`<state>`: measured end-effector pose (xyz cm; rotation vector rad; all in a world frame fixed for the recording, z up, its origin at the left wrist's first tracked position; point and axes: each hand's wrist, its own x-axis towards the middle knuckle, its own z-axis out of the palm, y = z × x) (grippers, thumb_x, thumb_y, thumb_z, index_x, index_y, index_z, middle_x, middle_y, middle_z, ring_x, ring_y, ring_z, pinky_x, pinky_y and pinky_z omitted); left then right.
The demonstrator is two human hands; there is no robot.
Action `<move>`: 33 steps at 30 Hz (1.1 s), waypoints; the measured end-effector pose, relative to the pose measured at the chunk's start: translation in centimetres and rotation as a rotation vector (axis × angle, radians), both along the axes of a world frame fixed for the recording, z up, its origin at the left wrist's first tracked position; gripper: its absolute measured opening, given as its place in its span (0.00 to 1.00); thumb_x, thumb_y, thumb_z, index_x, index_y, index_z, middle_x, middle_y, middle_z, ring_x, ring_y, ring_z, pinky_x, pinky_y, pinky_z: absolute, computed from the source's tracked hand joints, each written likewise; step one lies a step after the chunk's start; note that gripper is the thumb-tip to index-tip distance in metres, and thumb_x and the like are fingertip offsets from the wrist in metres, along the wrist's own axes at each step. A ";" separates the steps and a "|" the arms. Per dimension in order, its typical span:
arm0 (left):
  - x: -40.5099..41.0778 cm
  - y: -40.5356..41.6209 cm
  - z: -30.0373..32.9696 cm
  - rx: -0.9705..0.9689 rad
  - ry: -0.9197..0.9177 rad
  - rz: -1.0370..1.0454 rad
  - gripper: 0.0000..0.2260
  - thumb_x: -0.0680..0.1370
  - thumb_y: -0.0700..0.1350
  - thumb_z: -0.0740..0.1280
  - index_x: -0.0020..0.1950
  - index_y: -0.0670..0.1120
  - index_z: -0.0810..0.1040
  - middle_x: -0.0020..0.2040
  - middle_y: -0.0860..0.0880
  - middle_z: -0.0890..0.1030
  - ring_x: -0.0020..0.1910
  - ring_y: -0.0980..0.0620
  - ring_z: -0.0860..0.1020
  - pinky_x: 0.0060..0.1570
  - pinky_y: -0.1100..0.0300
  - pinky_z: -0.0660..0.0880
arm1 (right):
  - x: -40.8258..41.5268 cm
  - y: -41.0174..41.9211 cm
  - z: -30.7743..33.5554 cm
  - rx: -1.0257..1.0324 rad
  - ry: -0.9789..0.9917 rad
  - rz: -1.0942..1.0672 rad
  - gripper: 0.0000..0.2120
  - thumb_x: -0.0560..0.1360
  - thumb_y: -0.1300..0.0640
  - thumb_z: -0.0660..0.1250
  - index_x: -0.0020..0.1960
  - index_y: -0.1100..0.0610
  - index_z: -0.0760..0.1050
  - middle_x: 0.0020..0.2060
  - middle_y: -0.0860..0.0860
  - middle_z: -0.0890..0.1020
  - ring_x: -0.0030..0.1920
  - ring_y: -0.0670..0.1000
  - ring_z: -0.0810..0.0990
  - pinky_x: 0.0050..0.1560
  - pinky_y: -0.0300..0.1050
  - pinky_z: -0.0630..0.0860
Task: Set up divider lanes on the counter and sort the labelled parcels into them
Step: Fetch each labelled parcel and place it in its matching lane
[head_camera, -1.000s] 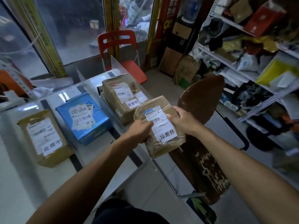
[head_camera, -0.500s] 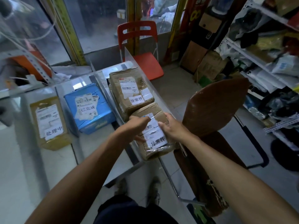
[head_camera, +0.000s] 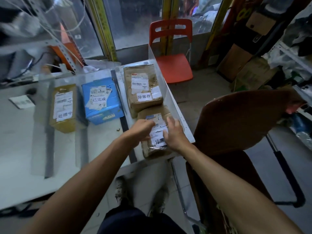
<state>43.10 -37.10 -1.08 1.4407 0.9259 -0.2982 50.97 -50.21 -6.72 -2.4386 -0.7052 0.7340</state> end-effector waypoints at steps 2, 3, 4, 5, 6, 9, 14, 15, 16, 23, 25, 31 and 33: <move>-0.3 -0.5 -0.1 0.015 -0.014 0.023 0.08 0.84 0.41 0.60 0.52 0.41 0.79 0.57 0.37 0.83 0.57 0.41 0.83 0.62 0.46 0.80 | -0.1 0.0 0.0 -0.036 -0.050 0.033 0.29 0.83 0.57 0.60 0.81 0.55 0.55 0.79 0.59 0.55 0.78 0.60 0.55 0.78 0.58 0.59; -0.5 -0.8 -0.1 0.017 -0.022 0.036 0.08 0.84 0.40 0.60 0.51 0.41 0.79 0.56 0.37 0.84 0.57 0.41 0.84 0.62 0.45 0.79 | -0.1 0.1 0.0 -0.050 -0.080 0.047 0.28 0.83 0.57 0.60 0.81 0.55 0.56 0.80 0.60 0.52 0.79 0.61 0.51 0.79 0.59 0.55; -0.7 -0.9 -0.1 0.016 -0.032 0.048 0.08 0.84 0.40 0.60 0.51 0.41 0.79 0.56 0.37 0.84 0.56 0.41 0.84 0.62 0.44 0.79 | -0.1 0.2 0.1 -0.057 -0.109 0.060 0.28 0.82 0.58 0.60 0.81 0.55 0.58 0.80 0.61 0.51 0.80 0.61 0.49 0.80 0.59 0.52; -0.9 -1.1 0.0 0.019 -0.042 0.058 0.08 0.83 0.40 0.61 0.51 0.41 0.79 0.56 0.37 0.84 0.56 0.41 0.84 0.62 0.44 0.79 | -0.3 0.3 0.2 -0.054 -0.141 0.075 0.28 0.81 0.58 0.61 0.80 0.55 0.60 0.80 0.61 0.52 0.80 0.60 0.48 0.79 0.58 0.51; -1.2 -1.2 0.2 0.026 -0.054 0.065 0.08 0.83 0.40 0.61 0.51 0.41 0.79 0.56 0.37 0.84 0.56 0.40 0.84 0.62 0.44 0.79 | -0.5 0.4 0.4 -0.045 -0.177 0.094 0.28 0.80 0.58 0.63 0.79 0.55 0.62 0.80 0.60 0.55 0.80 0.60 0.49 0.79 0.57 0.51; -2.1 -1.1 1.0 0.067 -0.106 0.085 0.07 0.83 0.40 0.61 0.50 0.45 0.79 0.55 0.40 0.83 0.55 0.45 0.83 0.60 0.49 0.80 | -1.4 1.1 1.4 0.005 -0.269 0.117 0.23 0.80 0.55 0.64 0.74 0.54 0.70 0.74 0.56 0.67 0.75 0.57 0.59 0.72 0.54 0.59; -5.9 1.9 3.7 0.197 -0.281 0.160 0.06 0.84 0.42 0.62 0.55 0.47 0.79 0.54 0.43 0.82 0.55 0.47 0.81 0.59 0.49 0.80 | -3.8 5.1 4.8 0.191 -0.253 0.121 0.12 0.80 0.55 0.63 0.61 0.55 0.78 0.54 0.54 0.81 0.55 0.55 0.78 0.58 0.53 0.75; -7.3 3.1 4.1 0.253 -0.305 0.182 0.06 0.84 0.42 0.62 0.53 0.48 0.79 0.53 0.43 0.82 0.53 0.48 0.81 0.57 0.50 0.80 | -4.8 6.3 5.6 0.209 -0.246 0.144 0.11 0.80 0.55 0.63 0.59 0.55 0.79 0.52 0.53 0.82 0.53 0.55 0.79 0.55 0.53 0.77; -8.9 4.3 4.5 0.317 -0.321 0.209 0.06 0.83 0.42 0.63 0.51 0.49 0.79 0.51 0.45 0.83 0.51 0.49 0.81 0.55 0.50 0.80 | -5.9 7.8 6.3 0.209 -0.258 0.170 0.10 0.80 0.54 0.63 0.58 0.55 0.79 0.51 0.53 0.82 0.52 0.55 0.80 0.53 0.52 0.77; -26.6 13.4 7.2 0.809 -0.202 0.390 0.11 0.81 0.40 0.64 0.60 0.46 0.82 0.54 0.50 0.83 0.51 0.54 0.78 0.51 0.65 0.69 | -21.7 21.4 11.9 0.292 -0.428 0.531 0.11 0.81 0.50 0.63 0.56 0.55 0.79 0.52 0.55 0.82 0.53 0.57 0.80 0.47 0.48 0.72; -33.1 16.1 7.5 0.965 -0.107 0.442 0.12 0.81 0.40 0.63 0.62 0.47 0.82 0.59 0.51 0.82 0.54 0.51 0.80 0.55 0.60 0.73 | -27.7 25.6 12.9 0.297 -0.565 0.689 0.11 0.81 0.52 0.62 0.58 0.55 0.79 0.53 0.55 0.81 0.54 0.58 0.79 0.44 0.48 0.70; -55.3 21.4 6.7 1.348 0.617 0.336 0.17 0.76 0.36 0.59 0.61 0.46 0.79 0.56 0.46 0.79 0.50 0.43 0.76 0.47 0.51 0.72 | -44.9 35.5 12.3 0.056 -1.014 1.170 0.12 0.78 0.62 0.63 0.59 0.54 0.76 0.56 0.53 0.79 0.58 0.57 0.75 0.47 0.49 0.61; -62.0 22.1 6.6 1.320 0.760 0.351 0.14 0.76 0.37 0.61 0.59 0.45 0.78 0.53 0.45 0.77 0.49 0.43 0.75 0.43 0.52 0.69 | -49.5 37.7 11.7 0.003 -1.034 1.244 0.12 0.79 0.61 0.63 0.60 0.54 0.75 0.58 0.53 0.78 0.60 0.56 0.74 0.49 0.48 0.61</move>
